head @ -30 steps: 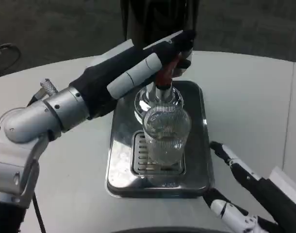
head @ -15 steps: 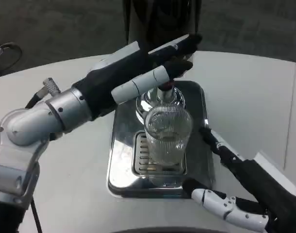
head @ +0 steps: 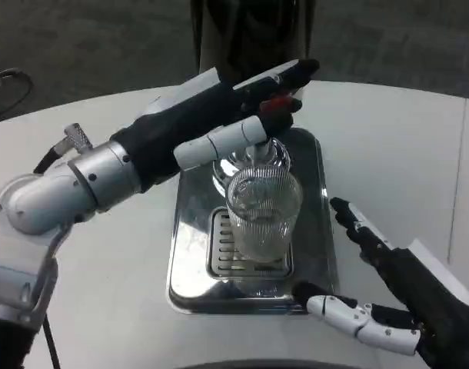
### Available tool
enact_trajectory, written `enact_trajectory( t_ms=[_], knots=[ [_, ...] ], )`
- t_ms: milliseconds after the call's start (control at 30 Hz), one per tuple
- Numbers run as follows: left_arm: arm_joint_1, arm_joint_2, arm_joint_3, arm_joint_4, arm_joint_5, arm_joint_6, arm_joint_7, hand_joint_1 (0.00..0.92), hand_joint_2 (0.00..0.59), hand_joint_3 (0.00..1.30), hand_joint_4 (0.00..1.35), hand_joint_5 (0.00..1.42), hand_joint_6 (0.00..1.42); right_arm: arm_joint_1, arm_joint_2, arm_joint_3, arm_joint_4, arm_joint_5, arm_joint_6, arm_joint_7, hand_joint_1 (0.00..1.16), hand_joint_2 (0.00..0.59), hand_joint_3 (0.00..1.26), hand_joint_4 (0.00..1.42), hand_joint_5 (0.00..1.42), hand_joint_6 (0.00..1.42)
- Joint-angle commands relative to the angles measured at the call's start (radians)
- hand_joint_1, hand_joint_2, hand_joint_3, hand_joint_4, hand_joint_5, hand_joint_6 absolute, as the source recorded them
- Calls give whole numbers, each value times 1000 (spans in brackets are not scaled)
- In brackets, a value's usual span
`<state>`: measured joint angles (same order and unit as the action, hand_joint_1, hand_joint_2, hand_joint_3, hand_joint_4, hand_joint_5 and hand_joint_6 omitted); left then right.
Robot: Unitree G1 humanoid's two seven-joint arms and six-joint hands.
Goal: Grasp the cup under the faucet to collect the drink, then remove the cup.
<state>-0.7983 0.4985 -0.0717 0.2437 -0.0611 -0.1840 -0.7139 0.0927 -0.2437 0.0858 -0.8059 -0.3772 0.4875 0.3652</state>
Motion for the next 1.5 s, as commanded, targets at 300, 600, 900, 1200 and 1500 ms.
enact_trajectory(
  t_ms=[300,600,900,1200,1500],
  knots=[
    [30,53,-44,45,72,-51,-22,0,62,59,0,98,51,-2,20,71,41,-30,-48,-112,589,258,0,0,0,0],
    [23,69,-55,57,97,-89,-24,0,65,59,0,98,55,-31,84,106,123,-28,-77,-195,587,256,0,0,0,0],
    [14,78,-51,65,106,-104,-25,0,69,59,0,98,57,-96,139,132,214,-76,-102,-297,586,256,0,0,0,0],
    [10,93,-49,66,105,-109,-29,0,69,59,0,98,59,-135,177,129,323,-68,-157,-363,643,253,0,0,0,15],
    [-6,98,-45,67,105,-110,-24,0,78,59,0,98,69,-204,205,113,452,-47,-248,-422,664,240,0,0,0,30]
  ],
)
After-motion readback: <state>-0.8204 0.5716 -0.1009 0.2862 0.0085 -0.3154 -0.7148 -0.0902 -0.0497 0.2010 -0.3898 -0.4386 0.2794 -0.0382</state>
